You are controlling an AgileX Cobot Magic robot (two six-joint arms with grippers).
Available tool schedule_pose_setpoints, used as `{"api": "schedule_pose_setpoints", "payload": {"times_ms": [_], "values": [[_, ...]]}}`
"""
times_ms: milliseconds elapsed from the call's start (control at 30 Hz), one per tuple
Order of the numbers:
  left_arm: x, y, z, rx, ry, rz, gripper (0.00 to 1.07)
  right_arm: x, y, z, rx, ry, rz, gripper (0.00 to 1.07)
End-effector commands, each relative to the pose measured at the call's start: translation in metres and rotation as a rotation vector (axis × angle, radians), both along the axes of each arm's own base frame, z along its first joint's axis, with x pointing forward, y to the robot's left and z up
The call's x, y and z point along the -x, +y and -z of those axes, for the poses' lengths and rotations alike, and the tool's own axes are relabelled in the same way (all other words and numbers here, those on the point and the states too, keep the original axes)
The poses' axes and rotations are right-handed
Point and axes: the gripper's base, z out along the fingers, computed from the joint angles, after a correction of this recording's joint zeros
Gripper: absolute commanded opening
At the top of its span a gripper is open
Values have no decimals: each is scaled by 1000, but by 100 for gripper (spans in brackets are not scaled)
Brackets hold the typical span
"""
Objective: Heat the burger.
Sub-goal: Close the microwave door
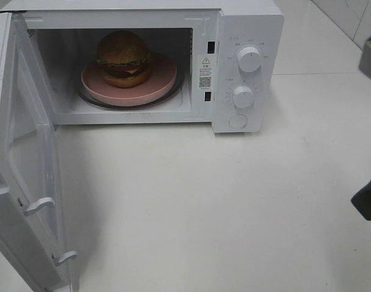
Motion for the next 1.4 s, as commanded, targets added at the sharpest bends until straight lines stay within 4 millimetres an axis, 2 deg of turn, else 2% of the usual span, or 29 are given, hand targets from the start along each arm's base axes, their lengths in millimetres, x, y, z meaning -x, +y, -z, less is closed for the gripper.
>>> {"api": "schedule_pose_setpoints", "payload": {"times_ms": [33, 167, 267, 367, 433, 567, 600, 667, 767, 833, 1067, 1267, 1400], "values": [[2, 0, 0, -2, -22, 7, 98, 16, -14, 0, -31, -20, 29, 76], [2, 0, 0, -2, -22, 7, 98, 25, -27, 6, -47, -23, 66, 76], [2, 0, 0, -2, -22, 7, 98, 35, -48, 19, -35, -21, 165, 76], [2, 0, 0, -2, -22, 7, 98, 40, -58, 24, -40, -34, 212, 76], [2, 0, 0, -2, -22, 7, 98, 49, -73, 26, -62, -83, 305, 76], [2, 0, 0, -2, -22, 7, 98, 61, -84, 29, -87, -134, 380, 76], [2, 0, 0, -2, -22, 7, 98, 70, -90, 34, -95, -169, 412, 76], [2, 0, 0, -2, -22, 7, 98, 73, -91, 35, -105, -183, 422, 76], [2, 0, 0, -3, -22, 6, 98, 87, -96, 31, -174, -309, 452, 76], [2, 0, 0, -3, -22, 6, 98, 90, -96, 30, -186, -340, 452, 76], [2, 0, 0, -3, -22, 6, 98, 116, -98, 25, -316, -546, 503, 76], [2, 0, 0, -3, -22, 6, 98, 131, -98, 33, -354, -693, 541, 76], [2, 0, 0, -1, -21, 8, 98, 131, -97, 33, -350, -692, 552, 76]]}}
